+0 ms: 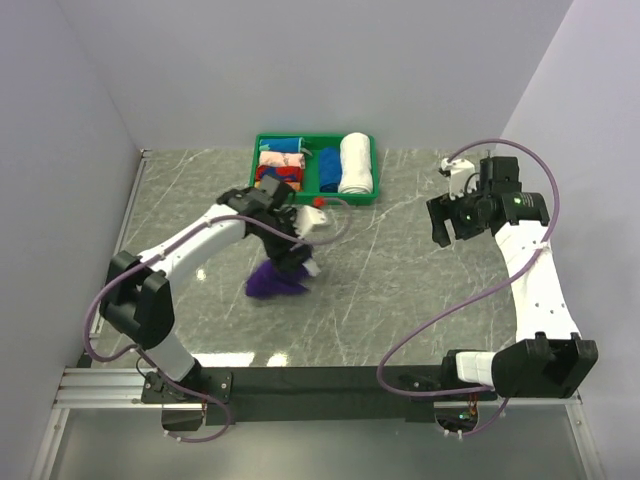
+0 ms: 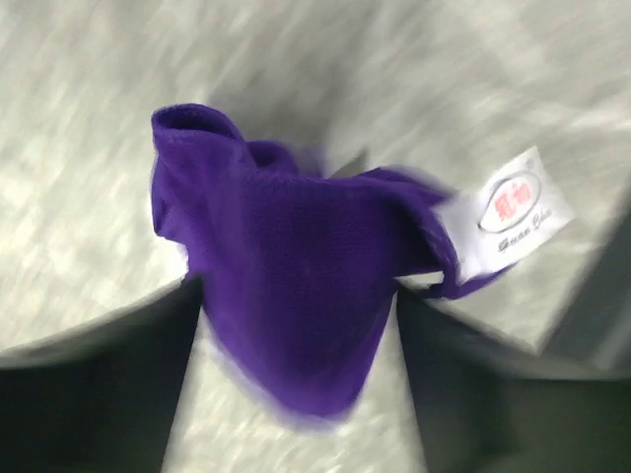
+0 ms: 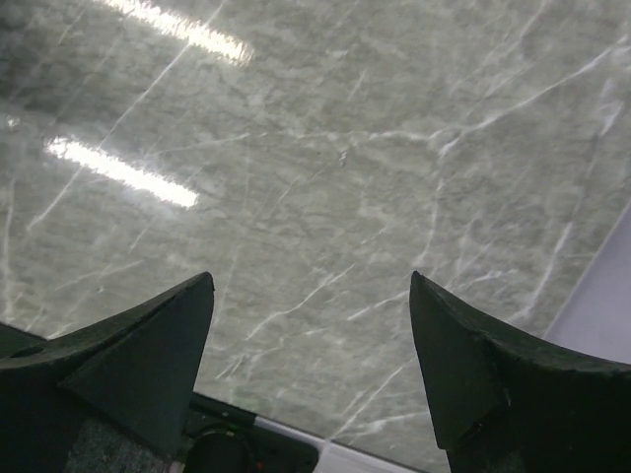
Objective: Roll the towels
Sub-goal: Move the towel to the center of the board
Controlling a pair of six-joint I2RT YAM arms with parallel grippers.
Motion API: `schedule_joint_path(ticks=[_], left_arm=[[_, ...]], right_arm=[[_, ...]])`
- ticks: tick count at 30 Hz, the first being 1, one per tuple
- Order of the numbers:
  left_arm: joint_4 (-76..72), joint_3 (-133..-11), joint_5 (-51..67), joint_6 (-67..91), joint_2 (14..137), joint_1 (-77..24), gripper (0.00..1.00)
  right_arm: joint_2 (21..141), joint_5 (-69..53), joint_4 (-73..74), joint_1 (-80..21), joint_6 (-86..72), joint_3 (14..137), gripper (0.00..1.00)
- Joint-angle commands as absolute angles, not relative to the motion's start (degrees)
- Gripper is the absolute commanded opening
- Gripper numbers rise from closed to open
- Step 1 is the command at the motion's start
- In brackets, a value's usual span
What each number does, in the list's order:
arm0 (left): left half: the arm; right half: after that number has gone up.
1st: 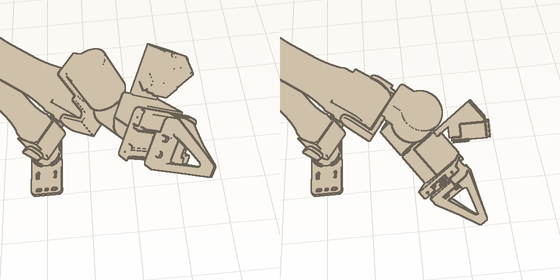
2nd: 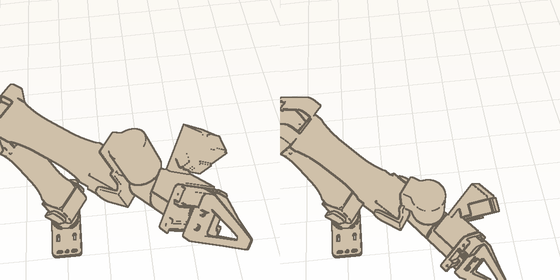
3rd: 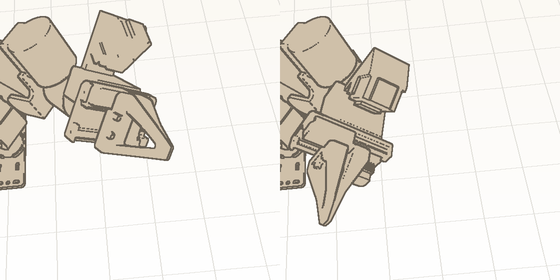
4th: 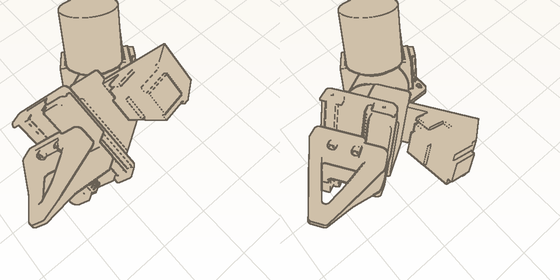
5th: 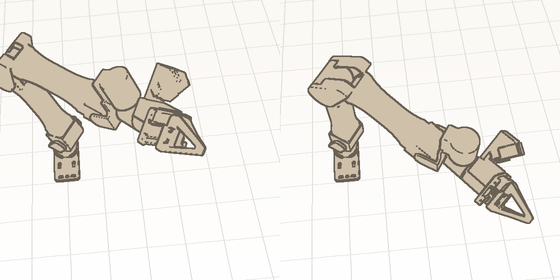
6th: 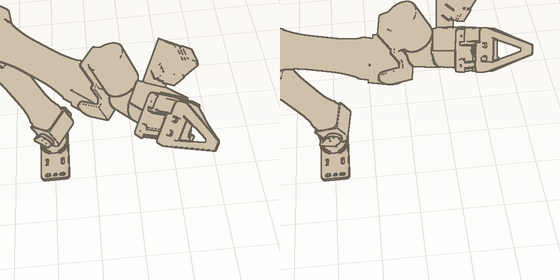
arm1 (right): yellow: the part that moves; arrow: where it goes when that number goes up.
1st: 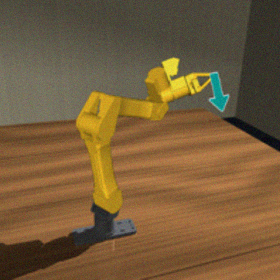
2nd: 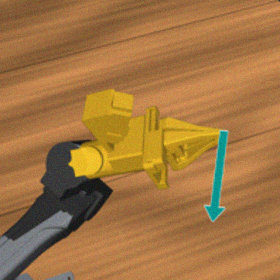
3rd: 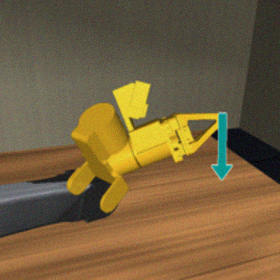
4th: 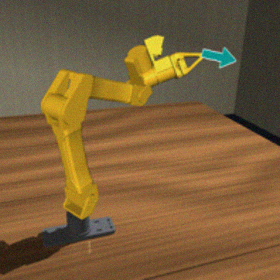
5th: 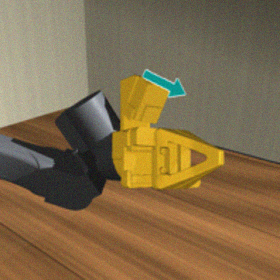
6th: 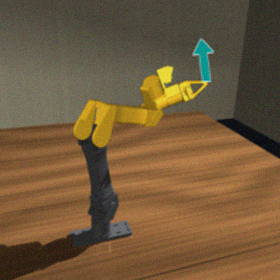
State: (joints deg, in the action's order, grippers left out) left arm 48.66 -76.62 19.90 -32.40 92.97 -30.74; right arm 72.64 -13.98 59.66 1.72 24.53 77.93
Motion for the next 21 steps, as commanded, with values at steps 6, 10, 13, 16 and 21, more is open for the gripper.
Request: schedule_joint_path(ticks=[6, 10, 13, 16, 21], left_arm=[[46.49, -84.64, 30.94, -19.60, 91.15, -32.53, 0.99], [48.16, -79.64, 32.34, -20.04, 88.25, -25.33, 0.91], [48.87, -75.16, 35.58, -17.33, 86.75, -20.40, 0.82], [48.25, -71.38, 37.35, -13.55, 84.38, -16.27, 0.77], [48.33, -66.98, 35.77, -12.39, 77.45, -11.62, 0.81]], right_arm=[[69.70, -20.91, 61.35, 2.64, 21.27, 73.40, 0.84], [70.05, -25.65, 60.12, 2.11, 18.73, 69.71, 0.70], [70.58, -29.44, 56.17, -1.56, 15.57, 65.67, 0.57], [71.89, -31.19, 50.73, -9.36, 12.14, 61.80, 0.51], [76.54, -30.68, 40.63, -19.67, 8.88, 56.52, 0.50]])
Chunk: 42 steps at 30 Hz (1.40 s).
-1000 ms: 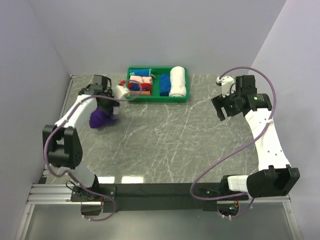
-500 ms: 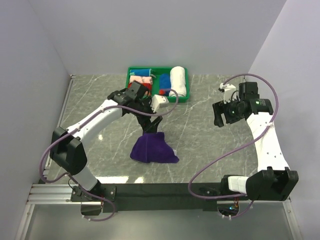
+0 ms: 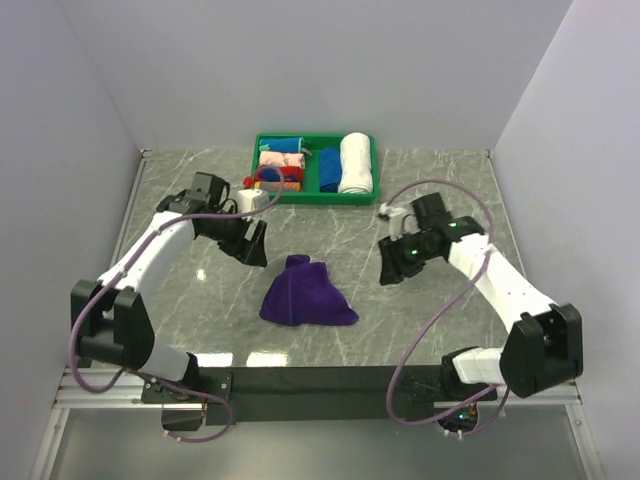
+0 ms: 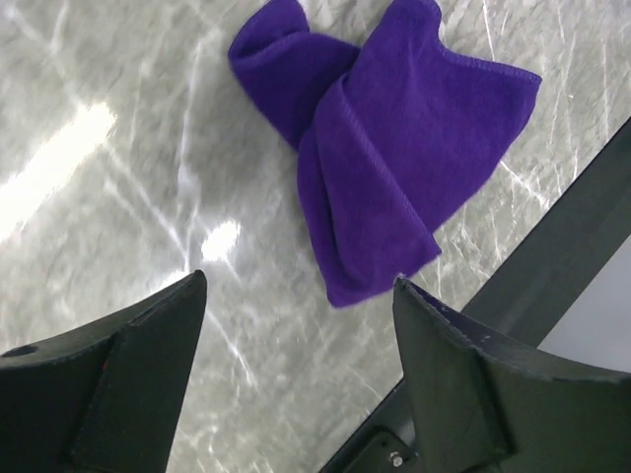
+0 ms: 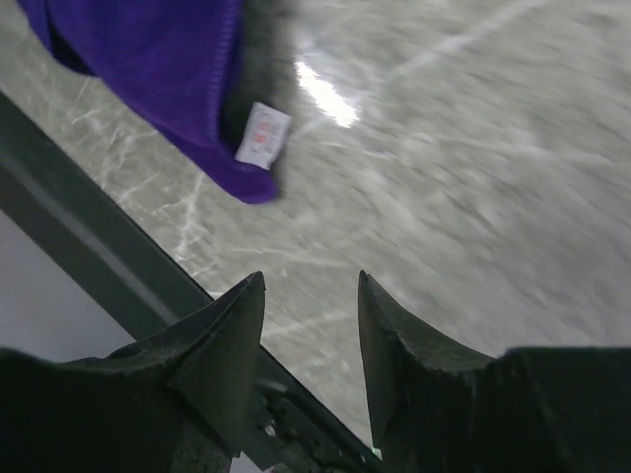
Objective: Roll the towels
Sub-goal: Move the towel to the center of the board, then flatten the towel
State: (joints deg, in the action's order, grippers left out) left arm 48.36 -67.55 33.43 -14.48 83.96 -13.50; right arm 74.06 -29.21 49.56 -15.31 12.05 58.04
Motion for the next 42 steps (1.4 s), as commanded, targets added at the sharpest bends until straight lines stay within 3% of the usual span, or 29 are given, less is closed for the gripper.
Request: schedule_joint_path(ticks=[1, 9, 17, 23, 27, 30, 37, 42], left_arm=[[48.77, -66.71, 35.68, -12.91, 76.56, -10.91, 0.82], [50.01, -62.41, 38.14, -12.14, 68.22, -7.30, 0.97], [47.64, -62.14, 36.21, -10.81, 64.07, -6.86, 1.00], [47.90, -62.32, 37.79, -10.90, 65.48, -6.42, 0.99], [46.85, -61.96, 39.89, -12.03, 65.13, -6.42, 0.97], [46.14, -61.44, 41.83, -14.05, 65.13, -6.42, 0.93], [43.86, -63.36, 40.96, -15.21, 68.81, -7.29, 0.90], [40.17, -65.04, 38.59, -13.89, 71.19, -11.06, 0.91]], right_arm=[[77.68, -30.41, 39.82, -20.99, 9.05, 56.08, 0.50], [93.50, -26.55, 37.01, -31.54, 11.86, 58.71, 0.54], [98.70, -28.65, 34.46, -37.70, 12.83, 58.10, 0.54], [101.95, -30.67, 36.64, -38.58, 14.85, 60.12, 0.40], [99.85, -31.47, 38.32, -38.50, 16.17, 60.03, 0.00], [93.62, -31.46, 41.21, -35.70, 15.74, 62.65, 0.00], [80.17, -32.62, 48.42, -25.85, 15.11, 81.19, 0.00], [74.19, -26.72, 46.23, -24.70, 15.47, 79.55, 0.00]])
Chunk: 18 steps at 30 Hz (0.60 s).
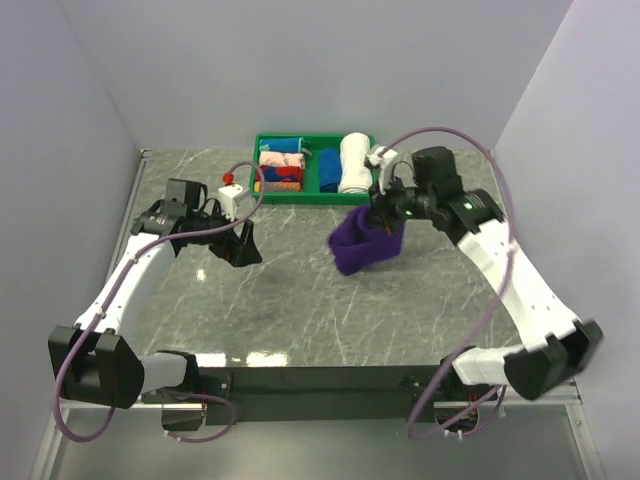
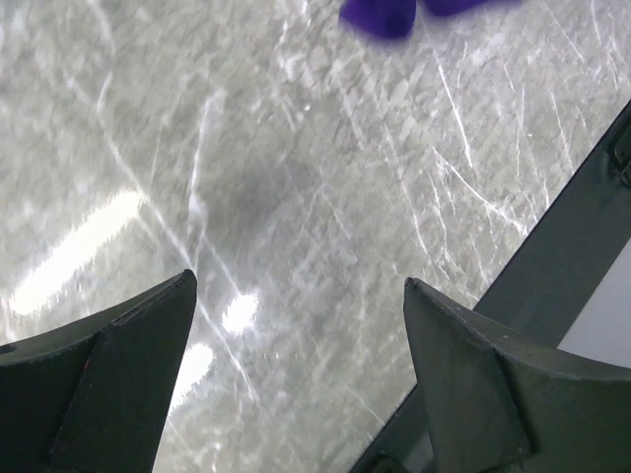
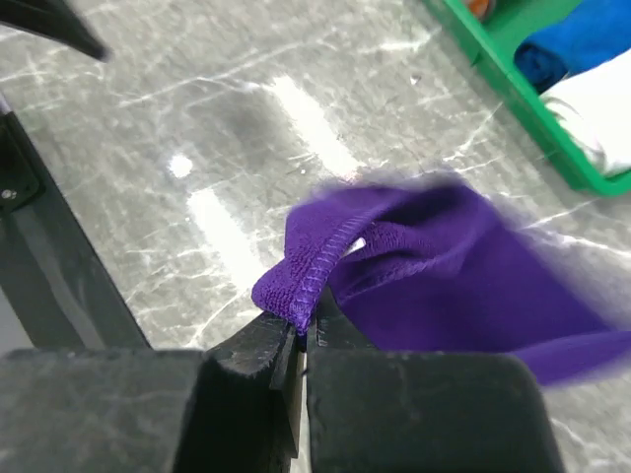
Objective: Roll the towels
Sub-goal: Flatten the towel
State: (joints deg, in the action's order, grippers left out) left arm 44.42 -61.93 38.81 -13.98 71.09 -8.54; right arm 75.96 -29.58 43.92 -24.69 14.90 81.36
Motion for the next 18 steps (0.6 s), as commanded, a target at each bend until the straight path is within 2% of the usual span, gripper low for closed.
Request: schedule_joint_path(ticks=[1, 4, 9, 14, 18], left_arm=[[39.64, -65.13, 37.80, -13.97, 71.37, -12.03, 0.91], [37.10, -64.25, 36.30, -12.57, 71.28, -14.76, 0.92], [34.19, -63.37, 38.23, -8.71, 72.68, -15.03, 0.94], [31.21, -63.28, 39.37, -6.95, 73.82, -15.03, 0.97], [30.68, -65.65, 39.20, -6.42, 75.76, -15.03, 0.97]], right_arm=[[73.74, -27.07, 46.67, -24.61, 15.29, 79.72, 0.00], [72.95, -27.86, 49.12, -23.91, 16.77, 83.31, 0.00], [71.20, -22.25, 50.97, -23.91, 21.53, 79.28, 0.00], [68.29, -18.11, 50.62, -23.73, 22.59, 88.84, 0.00], [69.17, -20.55, 51.41, -23.82, 21.63, 97.62, 0.00]])
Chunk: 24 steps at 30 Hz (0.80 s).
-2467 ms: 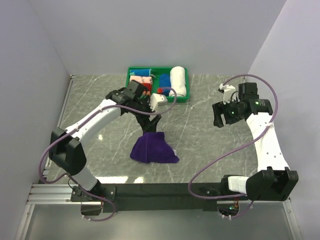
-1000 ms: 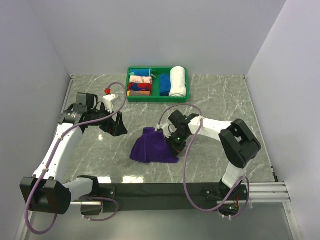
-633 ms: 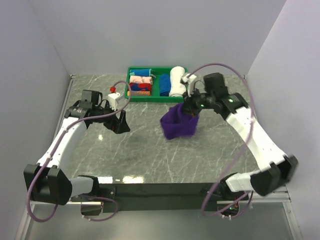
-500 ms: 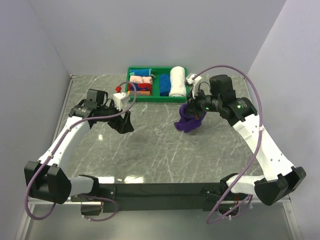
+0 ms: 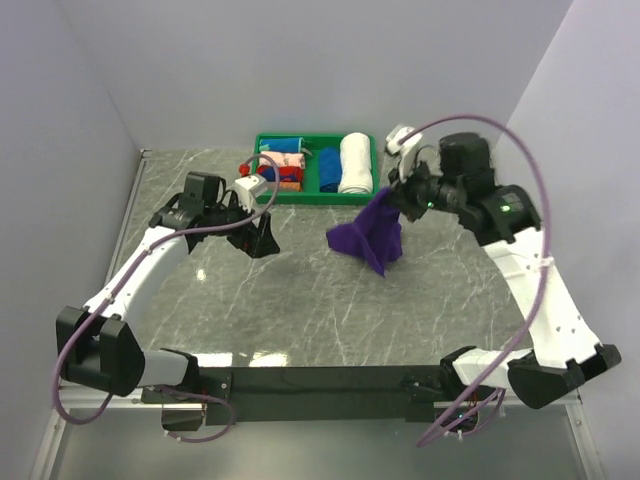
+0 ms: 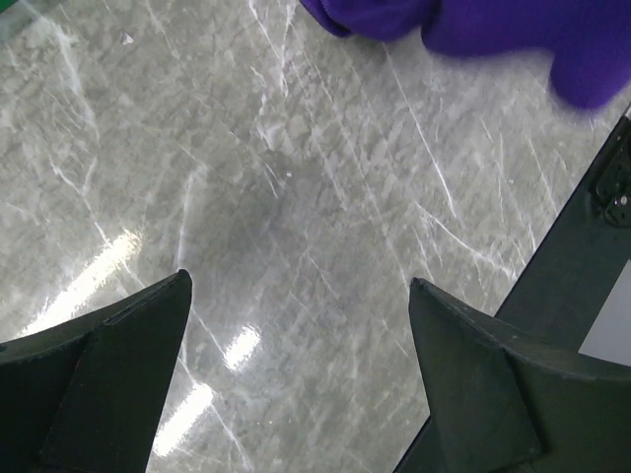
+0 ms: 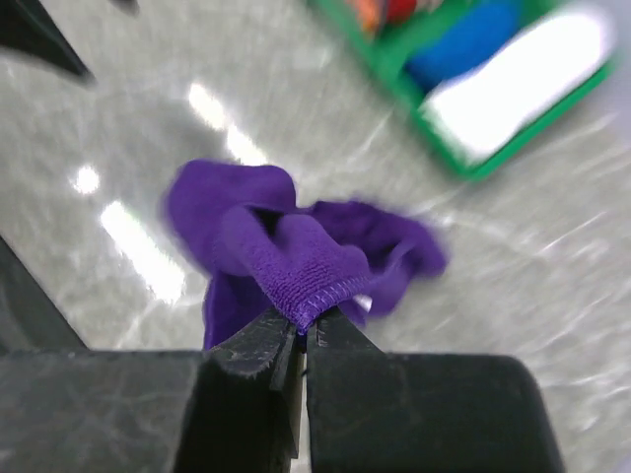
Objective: Roll the towels
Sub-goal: Flatten the towel
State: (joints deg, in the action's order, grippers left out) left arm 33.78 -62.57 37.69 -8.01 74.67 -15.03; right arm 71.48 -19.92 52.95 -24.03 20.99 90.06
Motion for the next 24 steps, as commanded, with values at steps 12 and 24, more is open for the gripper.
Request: schedule_joint_path(ticks=[12, 24], left_arm=[[25.31, -64.96, 42.37, -5.79, 74.45, -17.04, 0.99], [23.65, -55.46, 30.25, -44.89, 63.37, -45.33, 0.91]], right_arm=[[63.64, -20.39, 51.51, -25.31, 20.83, 84.40, 0.00], [67.93, -27.85, 48.52, -21.97, 9.94, 78.40, 0.00]])
